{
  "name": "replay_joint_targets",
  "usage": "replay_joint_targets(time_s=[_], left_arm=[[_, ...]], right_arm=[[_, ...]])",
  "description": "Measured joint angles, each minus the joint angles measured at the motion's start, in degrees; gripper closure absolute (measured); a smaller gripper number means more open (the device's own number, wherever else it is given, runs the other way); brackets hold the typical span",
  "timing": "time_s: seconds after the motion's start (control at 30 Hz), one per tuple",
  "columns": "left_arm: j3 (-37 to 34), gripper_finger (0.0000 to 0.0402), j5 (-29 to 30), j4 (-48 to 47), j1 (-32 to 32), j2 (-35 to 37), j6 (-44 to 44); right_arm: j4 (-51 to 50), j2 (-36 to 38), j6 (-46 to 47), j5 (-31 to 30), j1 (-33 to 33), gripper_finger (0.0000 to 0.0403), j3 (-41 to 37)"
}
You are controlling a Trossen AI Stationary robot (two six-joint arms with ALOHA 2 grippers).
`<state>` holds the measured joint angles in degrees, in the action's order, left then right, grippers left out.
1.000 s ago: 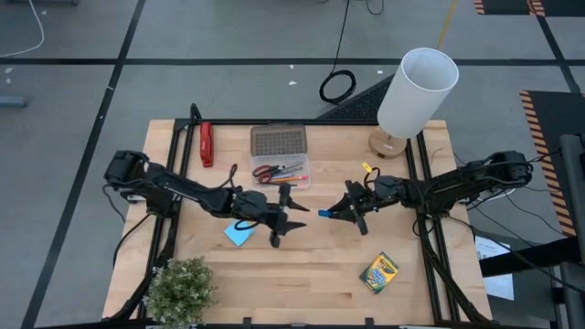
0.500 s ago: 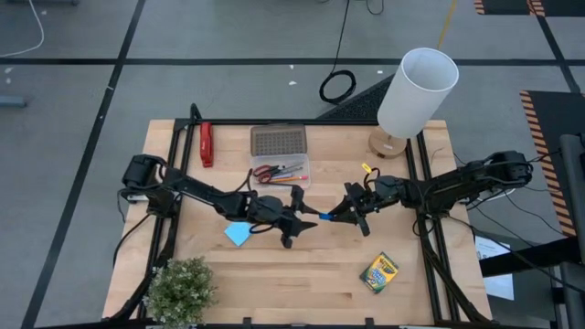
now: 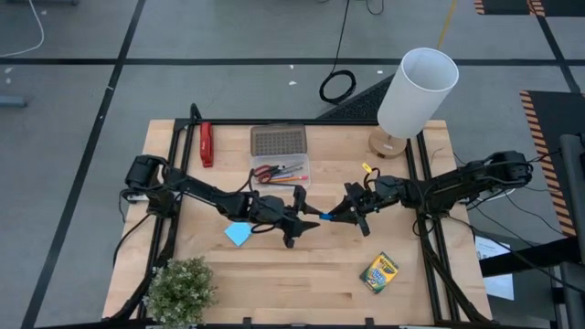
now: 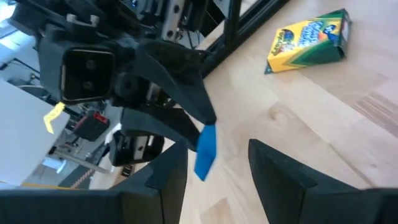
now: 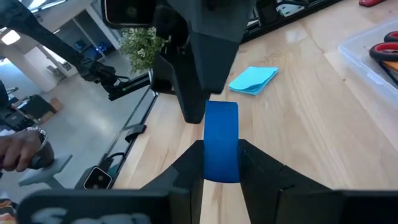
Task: Pack school essentials
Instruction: Put the blue eraser into the black supply box
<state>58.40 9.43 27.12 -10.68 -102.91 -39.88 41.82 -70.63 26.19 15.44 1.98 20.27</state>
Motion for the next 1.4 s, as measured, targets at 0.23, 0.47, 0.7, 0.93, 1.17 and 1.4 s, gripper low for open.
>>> replay_joint_targets(time_s=[0.23, 0.47, 0.7, 0.93, 1.17, 1.4], left_arm=[[-0.01, 0.0229, 0.02, 0.08, 0.00, 0.00, -0.77], [-0.01, 0.0229, 0.02, 0.54, 0.00, 0.00, -1.44], [-0.01, 0.0229, -0.38, 2.62, 0.00, 0.00, -2.19], [-0.01, 0.0253, -0.44, 2.96, 0.00, 0.00, -2.98], [-0.03, 0.0313, -0.44, 3.38, 0.00, 0.00, -3.09], [-0.03, 0.0331, -0.46, 3.20, 0.07, 0.00, -2.88]], right_arm=[[2.25, 0.00, 1.64, -0.03, 0.01, 0.0324, 0.00], [3.43, 0.00, 1.67, -0.13, 1.19, 0.0324, 0.00], [3.43, 0.00, 1.68, -0.24, 1.20, 0.0324, 0.00], [4.13, 0.00, 1.68, -0.26, 1.18, 0.0324, 0.00], [4.70, 0.00, 1.66, -0.26, 1.18, 0.0324, 0.00], [4.68, 0.00, 1.68, -0.26, 1.18, 0.0324, 0.00]])
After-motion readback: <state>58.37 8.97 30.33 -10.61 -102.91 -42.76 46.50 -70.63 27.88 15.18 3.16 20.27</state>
